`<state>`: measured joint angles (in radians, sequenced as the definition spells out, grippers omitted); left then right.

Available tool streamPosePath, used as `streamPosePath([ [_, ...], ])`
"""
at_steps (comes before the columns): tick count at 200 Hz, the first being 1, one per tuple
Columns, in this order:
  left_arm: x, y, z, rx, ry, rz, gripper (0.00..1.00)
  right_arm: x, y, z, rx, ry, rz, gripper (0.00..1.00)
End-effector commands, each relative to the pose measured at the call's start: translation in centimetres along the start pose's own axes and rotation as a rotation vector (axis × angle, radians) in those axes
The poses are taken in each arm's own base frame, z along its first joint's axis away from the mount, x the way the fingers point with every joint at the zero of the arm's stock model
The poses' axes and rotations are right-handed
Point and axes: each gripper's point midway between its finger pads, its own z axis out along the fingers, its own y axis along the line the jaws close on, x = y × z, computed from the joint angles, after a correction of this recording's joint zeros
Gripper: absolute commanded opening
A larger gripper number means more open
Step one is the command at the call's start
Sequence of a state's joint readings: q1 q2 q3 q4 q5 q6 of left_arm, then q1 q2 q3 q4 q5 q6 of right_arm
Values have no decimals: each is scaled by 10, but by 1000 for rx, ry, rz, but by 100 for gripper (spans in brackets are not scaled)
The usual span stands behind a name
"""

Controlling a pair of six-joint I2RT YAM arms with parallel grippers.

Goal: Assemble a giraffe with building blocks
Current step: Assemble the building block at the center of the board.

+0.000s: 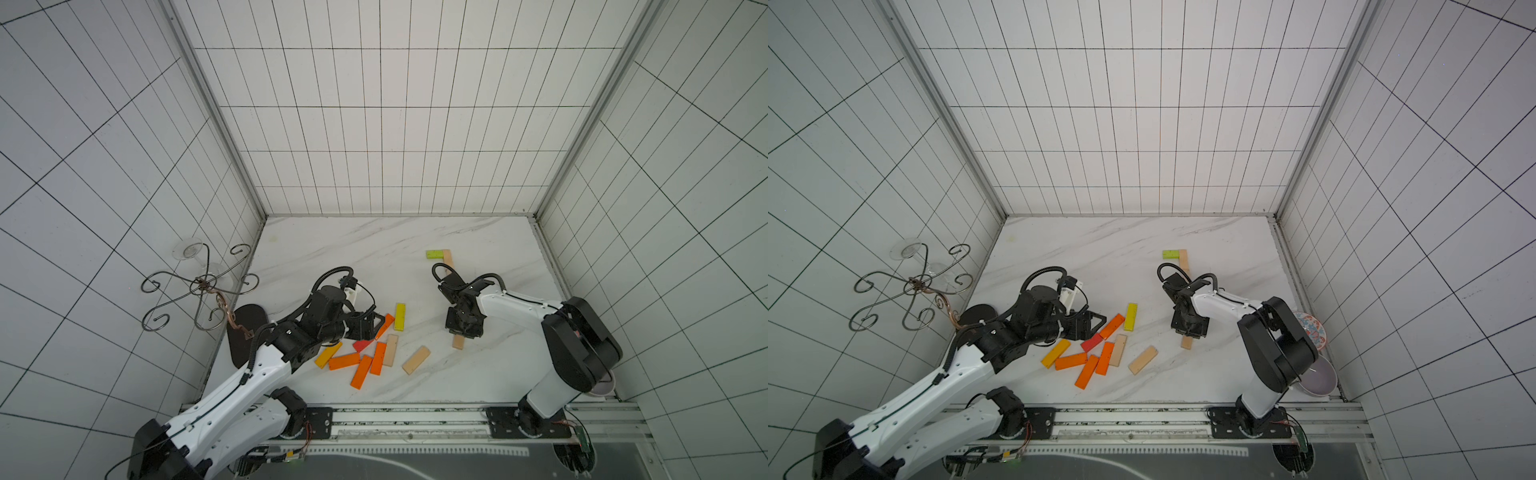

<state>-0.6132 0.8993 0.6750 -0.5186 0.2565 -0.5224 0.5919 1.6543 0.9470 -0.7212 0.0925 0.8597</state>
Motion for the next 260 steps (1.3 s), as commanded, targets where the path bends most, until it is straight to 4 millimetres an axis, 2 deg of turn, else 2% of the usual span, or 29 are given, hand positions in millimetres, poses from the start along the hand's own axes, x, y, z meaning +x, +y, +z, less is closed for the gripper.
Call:
streamPosePath([
  [1, -13, -10, -2, 33, -37, 22, 84, -20, 9, -4, -2, -39, -10, 22],
  [53, -13, -11, 2, 36, -29, 22, 84, -28, 15, -2, -6, -39, -39, 22],
  [108, -14, -11, 4, 39, -28, 23, 84, -33, 12, -1, -2, -43, -35, 23],
  [260, -16, -13, 1, 41, -36, 27, 84, -36, 12, 1, -1, -37, -46, 30],
])
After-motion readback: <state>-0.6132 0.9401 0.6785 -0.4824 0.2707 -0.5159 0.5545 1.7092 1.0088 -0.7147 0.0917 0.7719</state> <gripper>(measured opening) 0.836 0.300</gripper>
